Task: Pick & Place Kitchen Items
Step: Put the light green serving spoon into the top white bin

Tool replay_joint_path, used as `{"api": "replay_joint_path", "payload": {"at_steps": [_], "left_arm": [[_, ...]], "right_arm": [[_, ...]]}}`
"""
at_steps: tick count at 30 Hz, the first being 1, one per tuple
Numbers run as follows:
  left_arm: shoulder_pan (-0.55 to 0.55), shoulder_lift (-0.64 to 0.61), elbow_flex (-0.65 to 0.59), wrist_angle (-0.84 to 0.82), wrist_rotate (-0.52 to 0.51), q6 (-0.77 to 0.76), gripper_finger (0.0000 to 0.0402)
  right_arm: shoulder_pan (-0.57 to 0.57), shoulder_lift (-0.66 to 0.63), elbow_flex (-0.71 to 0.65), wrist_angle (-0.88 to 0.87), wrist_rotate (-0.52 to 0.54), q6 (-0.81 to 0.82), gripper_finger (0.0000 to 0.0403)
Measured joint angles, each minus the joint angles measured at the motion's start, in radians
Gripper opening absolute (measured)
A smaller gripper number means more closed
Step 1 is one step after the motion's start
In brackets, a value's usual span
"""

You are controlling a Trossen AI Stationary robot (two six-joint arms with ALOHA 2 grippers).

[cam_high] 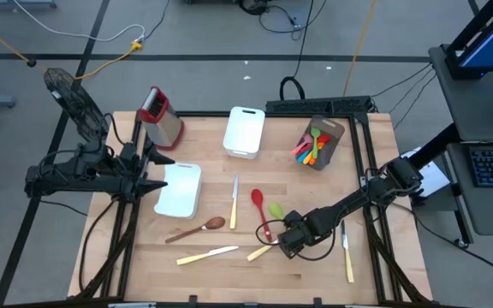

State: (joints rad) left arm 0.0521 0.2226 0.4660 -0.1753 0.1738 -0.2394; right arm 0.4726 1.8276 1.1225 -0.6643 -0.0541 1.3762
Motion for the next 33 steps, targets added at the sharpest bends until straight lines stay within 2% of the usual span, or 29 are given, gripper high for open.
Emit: {"api": "replay_joint_path", "payload": {"at_steps": [7,21,33], "left_arm": [[0.000,0.000,0.000,0.000,0.000,0.000,0.0367],[0.000,0.000,0.000,-0.001,0.000,0.000,0.0367],[0.000,0.000,0.000,-0.001,0.000,0.000,0.0367]], "right_arm": [[-0.006,0.001,-0.001,0.000,0.005,0.007,0.0153],[-0.006,0.002,-0.002,-0.010,0.023,0.045,0.0113],[-0.006,0.002,-0.002,-0.013,0.025,0.051,0.0111]]}}
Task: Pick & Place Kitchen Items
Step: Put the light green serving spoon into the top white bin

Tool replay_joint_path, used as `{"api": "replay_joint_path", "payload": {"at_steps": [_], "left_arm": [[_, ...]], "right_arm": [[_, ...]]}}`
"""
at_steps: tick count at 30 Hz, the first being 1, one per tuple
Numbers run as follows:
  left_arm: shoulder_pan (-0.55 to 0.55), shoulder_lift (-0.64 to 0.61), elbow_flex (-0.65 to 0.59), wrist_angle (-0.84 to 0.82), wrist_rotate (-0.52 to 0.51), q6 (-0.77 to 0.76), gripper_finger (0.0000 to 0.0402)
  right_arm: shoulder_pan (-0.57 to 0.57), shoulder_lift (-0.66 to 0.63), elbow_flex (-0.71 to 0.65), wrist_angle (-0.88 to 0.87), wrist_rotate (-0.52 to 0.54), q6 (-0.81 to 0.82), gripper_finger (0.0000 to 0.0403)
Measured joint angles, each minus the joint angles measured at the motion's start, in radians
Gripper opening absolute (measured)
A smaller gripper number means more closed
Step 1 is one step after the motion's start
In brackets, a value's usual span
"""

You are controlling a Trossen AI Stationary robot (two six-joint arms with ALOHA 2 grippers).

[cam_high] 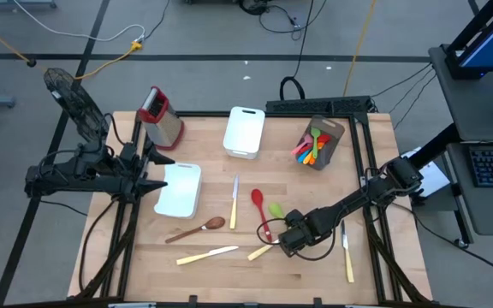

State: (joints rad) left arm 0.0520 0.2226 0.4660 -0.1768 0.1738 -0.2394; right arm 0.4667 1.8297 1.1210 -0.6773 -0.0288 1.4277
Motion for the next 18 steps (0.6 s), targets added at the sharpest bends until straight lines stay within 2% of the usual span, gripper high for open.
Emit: {"api": "replay_joint_path", "payload": {"at_steps": [5,11,18], "left_arm": [[0.000,0.000,0.000,0.000,0.000,0.000,0.0367],[0.000,0.000,0.000,0.000,0.000,0.000,0.0367],[0.000,0.000,0.000,0.000,0.000,0.000,0.0367]], "right_arm": [[0.000,0.000,0.000,-0.003,-0.001,0.013,0.0108],[-0.001,0.000,0.000,-0.008,-0.001,0.026,0.0062],[-0.002,0.000,0.000,-0.010,-0.018,0.027,0.0062]]}}
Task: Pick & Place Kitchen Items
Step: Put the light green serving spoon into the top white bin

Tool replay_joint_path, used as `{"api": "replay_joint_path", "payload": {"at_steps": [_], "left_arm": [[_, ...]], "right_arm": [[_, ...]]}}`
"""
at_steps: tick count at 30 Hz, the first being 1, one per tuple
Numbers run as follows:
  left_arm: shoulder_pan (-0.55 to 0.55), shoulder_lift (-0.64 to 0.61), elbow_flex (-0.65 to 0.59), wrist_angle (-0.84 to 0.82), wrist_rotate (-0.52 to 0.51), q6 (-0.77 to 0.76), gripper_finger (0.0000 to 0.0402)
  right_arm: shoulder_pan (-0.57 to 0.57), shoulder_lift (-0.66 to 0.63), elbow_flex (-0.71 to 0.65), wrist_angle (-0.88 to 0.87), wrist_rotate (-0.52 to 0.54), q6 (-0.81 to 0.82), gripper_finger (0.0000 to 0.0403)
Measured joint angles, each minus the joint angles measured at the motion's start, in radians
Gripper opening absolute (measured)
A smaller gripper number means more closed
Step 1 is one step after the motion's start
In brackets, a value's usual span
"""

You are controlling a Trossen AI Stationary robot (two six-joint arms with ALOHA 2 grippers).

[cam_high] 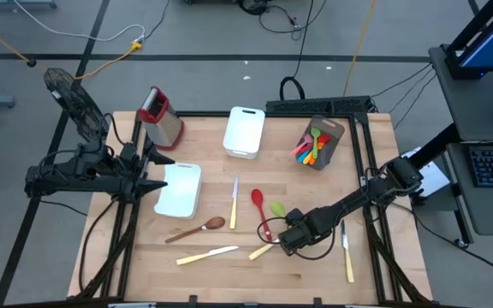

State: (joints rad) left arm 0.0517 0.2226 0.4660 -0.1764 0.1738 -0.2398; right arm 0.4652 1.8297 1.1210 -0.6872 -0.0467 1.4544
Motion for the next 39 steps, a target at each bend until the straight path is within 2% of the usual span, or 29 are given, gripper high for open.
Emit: {"api": "replay_joint_path", "payload": {"at_steps": [20,23,33,39], "left_arm": [[0.000,0.000,0.000,0.001,0.000,-0.003,0.0367],[0.000,0.000,0.000,0.001,0.000,-0.005,0.0367],[0.000,0.000,0.000,0.038,0.001,-0.005,0.0367],[0.000,0.000,0.000,0.119,0.005,-0.010,0.0367]], "right_arm": [[-0.004,-0.172,-0.002,-0.012,0.027,0.052,0.0062],[-0.006,-0.214,-0.002,0.005,0.057,0.066,0.0062],[-0.043,-0.340,-0.001,0.202,0.180,0.040,0.0062],[-0.098,-0.363,0.000,0.389,0.180,-0.059,0.0062]]}}
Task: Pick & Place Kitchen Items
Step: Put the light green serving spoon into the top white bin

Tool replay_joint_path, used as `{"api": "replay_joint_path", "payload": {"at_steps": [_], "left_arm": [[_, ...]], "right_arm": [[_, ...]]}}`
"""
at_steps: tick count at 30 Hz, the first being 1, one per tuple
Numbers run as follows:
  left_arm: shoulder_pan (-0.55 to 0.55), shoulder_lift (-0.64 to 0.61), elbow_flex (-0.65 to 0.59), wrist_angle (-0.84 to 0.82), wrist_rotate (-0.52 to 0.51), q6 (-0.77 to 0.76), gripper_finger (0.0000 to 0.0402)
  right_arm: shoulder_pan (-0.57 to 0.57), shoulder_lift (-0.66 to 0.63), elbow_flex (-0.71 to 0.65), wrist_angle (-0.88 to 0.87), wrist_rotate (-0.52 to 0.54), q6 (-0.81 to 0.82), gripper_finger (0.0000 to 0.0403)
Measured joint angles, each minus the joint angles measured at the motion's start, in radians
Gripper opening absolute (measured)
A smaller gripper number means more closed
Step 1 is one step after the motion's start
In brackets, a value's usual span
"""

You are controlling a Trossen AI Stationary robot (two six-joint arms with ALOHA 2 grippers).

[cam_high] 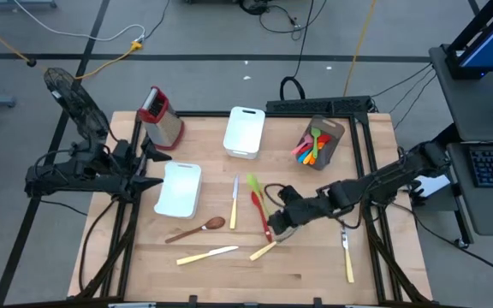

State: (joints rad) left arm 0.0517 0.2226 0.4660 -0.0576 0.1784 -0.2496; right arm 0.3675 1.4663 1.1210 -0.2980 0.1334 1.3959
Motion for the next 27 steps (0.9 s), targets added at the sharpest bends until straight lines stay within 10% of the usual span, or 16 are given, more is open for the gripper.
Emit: {"api": "replay_joint_path", "payload": {"at_steps": [13,27], "left_arm": [[0.000,0.034,0.000,0.076,0.006,-0.151,0.0367],[0.000,0.403,0.000,0.391,-0.014,-0.405,0.0367]], "right_arm": [[-0.123,0.000,0.000,0.375,-0.057,-0.190,0.0062],[-0.230,0.000,0.000,0.618,-0.129,-0.337,0.0062]]}}
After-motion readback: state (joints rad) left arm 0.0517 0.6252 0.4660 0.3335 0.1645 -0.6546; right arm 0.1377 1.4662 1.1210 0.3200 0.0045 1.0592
